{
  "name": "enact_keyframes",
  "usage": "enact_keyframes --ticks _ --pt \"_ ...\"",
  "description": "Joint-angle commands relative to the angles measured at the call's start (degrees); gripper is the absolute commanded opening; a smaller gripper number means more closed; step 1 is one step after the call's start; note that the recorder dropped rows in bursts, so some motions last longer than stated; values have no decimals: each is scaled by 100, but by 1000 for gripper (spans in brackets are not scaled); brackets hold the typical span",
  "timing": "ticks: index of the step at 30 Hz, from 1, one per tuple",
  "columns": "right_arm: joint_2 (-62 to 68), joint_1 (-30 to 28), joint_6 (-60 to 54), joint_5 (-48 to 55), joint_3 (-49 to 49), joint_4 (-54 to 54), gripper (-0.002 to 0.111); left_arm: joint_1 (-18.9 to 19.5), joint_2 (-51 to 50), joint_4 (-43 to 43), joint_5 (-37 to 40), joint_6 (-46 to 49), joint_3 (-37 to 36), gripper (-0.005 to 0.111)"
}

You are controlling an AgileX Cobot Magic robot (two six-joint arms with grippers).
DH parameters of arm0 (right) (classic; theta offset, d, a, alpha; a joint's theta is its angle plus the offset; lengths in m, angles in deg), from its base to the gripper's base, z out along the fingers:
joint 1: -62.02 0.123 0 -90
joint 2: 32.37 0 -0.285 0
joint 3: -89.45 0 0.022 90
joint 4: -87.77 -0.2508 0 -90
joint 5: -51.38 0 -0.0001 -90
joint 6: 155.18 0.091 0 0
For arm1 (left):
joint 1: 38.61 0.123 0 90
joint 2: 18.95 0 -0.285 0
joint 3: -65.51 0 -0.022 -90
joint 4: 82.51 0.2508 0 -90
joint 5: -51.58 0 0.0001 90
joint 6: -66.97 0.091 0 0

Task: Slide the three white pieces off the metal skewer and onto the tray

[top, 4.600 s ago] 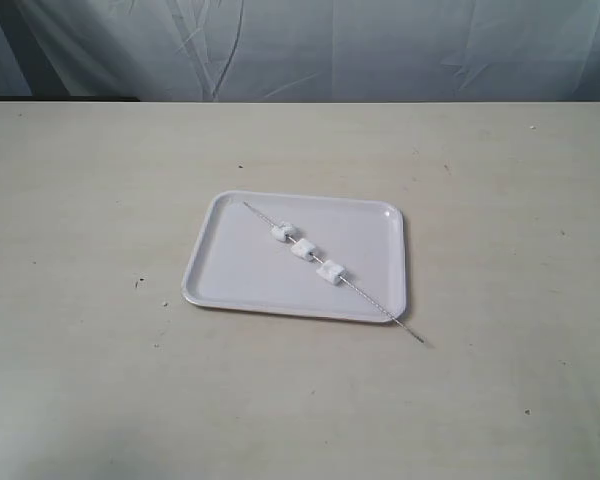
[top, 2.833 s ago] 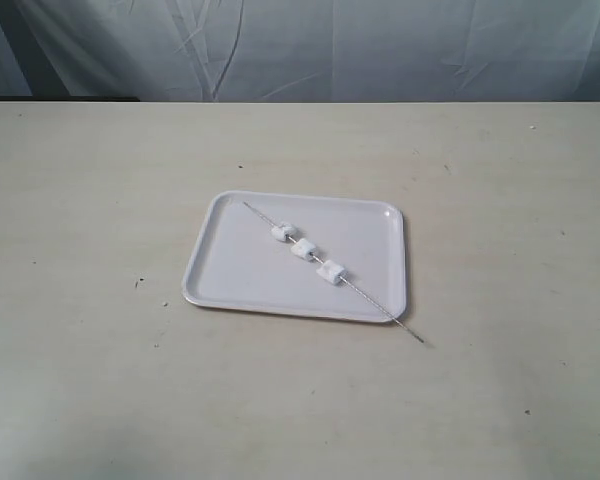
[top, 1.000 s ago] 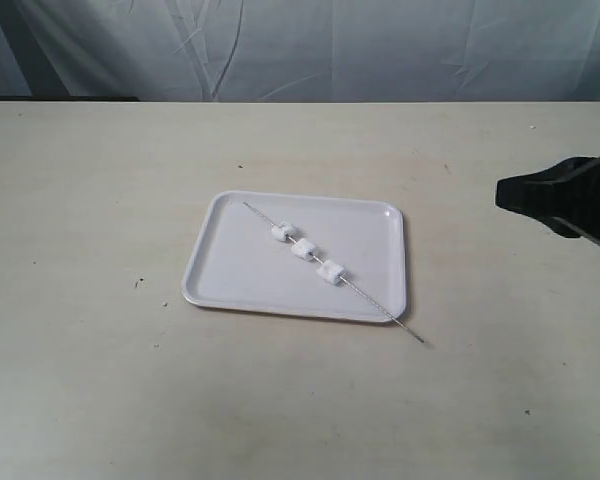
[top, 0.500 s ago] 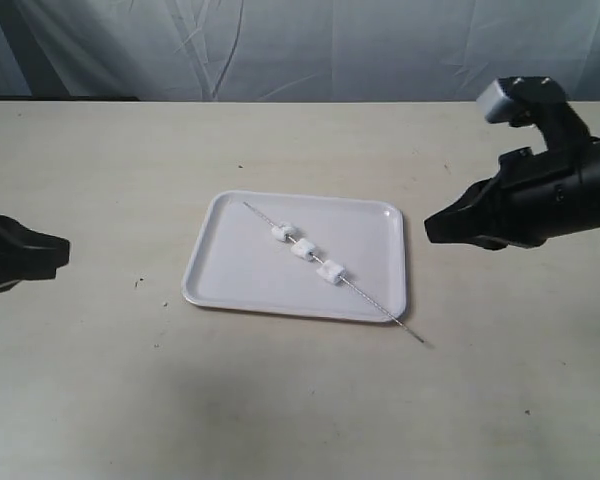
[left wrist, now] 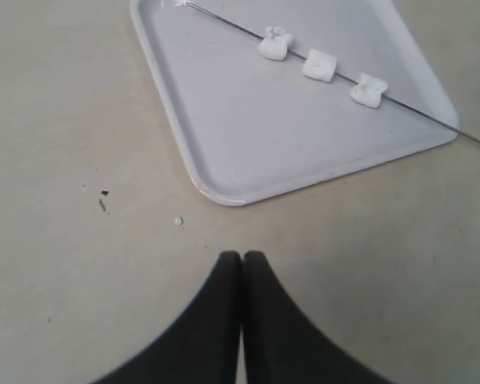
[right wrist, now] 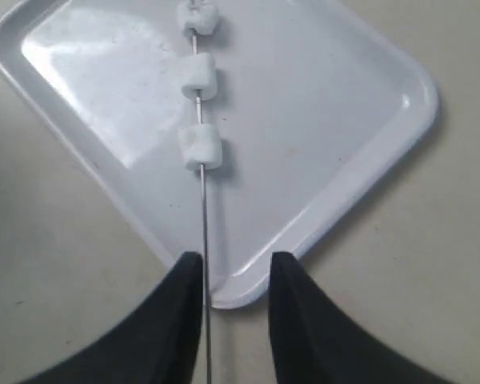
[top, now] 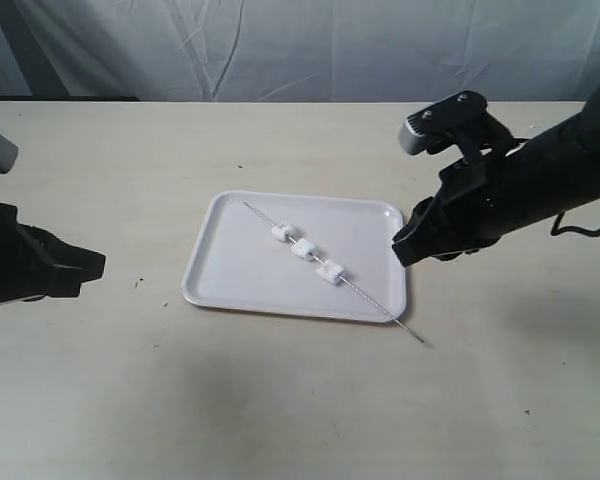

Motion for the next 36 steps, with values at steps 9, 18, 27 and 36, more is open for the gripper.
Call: enact_keyframes --ticks 9,18,27,36 --pt "1171 680 358 -117 -346 911 27 -42 -213 -424 336 530 77 0" --pt "1639 680 358 -228 -618 941 31 -42 -213 -475 409 571 90 0" --pt "2008 680 358 -397 -618 887 31 -42 -213 -512 396 586 90 0" --pt "2356 680 344 -397 -618 862 26 -42 -213 -553 375 586 90 0"
